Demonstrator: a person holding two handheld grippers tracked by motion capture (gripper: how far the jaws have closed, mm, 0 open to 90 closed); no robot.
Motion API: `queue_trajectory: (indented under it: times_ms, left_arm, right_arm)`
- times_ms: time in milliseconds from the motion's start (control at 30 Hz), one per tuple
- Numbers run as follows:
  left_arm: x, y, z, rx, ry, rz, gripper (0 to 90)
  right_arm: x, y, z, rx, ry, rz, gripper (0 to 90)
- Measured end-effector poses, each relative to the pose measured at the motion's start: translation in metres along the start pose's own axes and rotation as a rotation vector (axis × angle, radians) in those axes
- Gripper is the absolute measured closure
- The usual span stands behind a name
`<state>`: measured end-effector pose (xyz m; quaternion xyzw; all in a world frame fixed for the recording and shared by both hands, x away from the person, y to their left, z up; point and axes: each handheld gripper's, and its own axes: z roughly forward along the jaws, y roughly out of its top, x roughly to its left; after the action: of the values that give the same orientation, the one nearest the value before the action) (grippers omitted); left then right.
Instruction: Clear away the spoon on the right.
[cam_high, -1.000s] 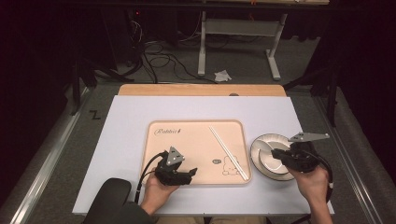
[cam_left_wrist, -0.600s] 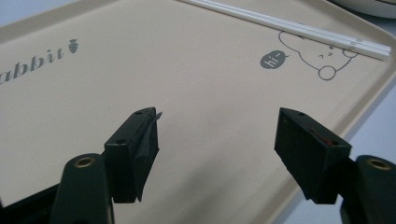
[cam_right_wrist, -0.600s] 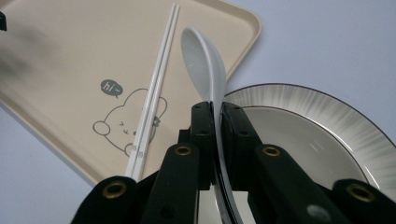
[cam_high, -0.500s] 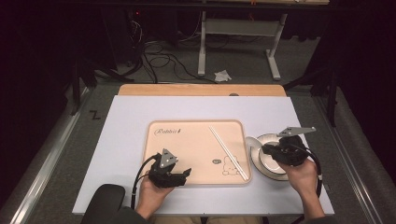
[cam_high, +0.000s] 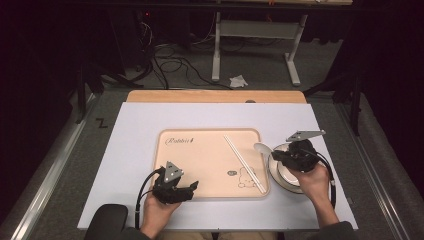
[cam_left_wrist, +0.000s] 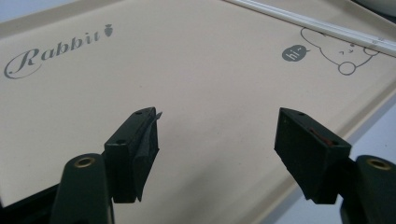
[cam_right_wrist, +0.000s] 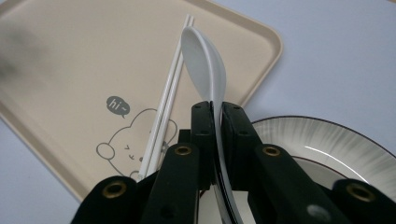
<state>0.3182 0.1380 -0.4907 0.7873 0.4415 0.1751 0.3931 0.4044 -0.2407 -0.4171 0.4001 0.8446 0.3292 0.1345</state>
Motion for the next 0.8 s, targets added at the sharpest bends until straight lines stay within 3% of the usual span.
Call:
queue_trajectory:
  times_ms: [400,567,800]
  left_arm:
    - [0.001,-0.005,-0.005,0.005,0.021,-0.013,30.9]
    - [0.003,-0.005,-0.007,-0.003,0.029,-0.015,30.9]
    - [0.002,-0.001,-0.004,0.004,0.008,0.002,30.8]
  right_arm:
    - [0.009,0.010,0.019,0.021,0.034,-0.022,85.4]
    - [0.012,0.012,0.022,0.023,0.027,-0.024,85.4]
    - [0.019,0.016,0.028,0.042,-0.003,-0.045,85.4]
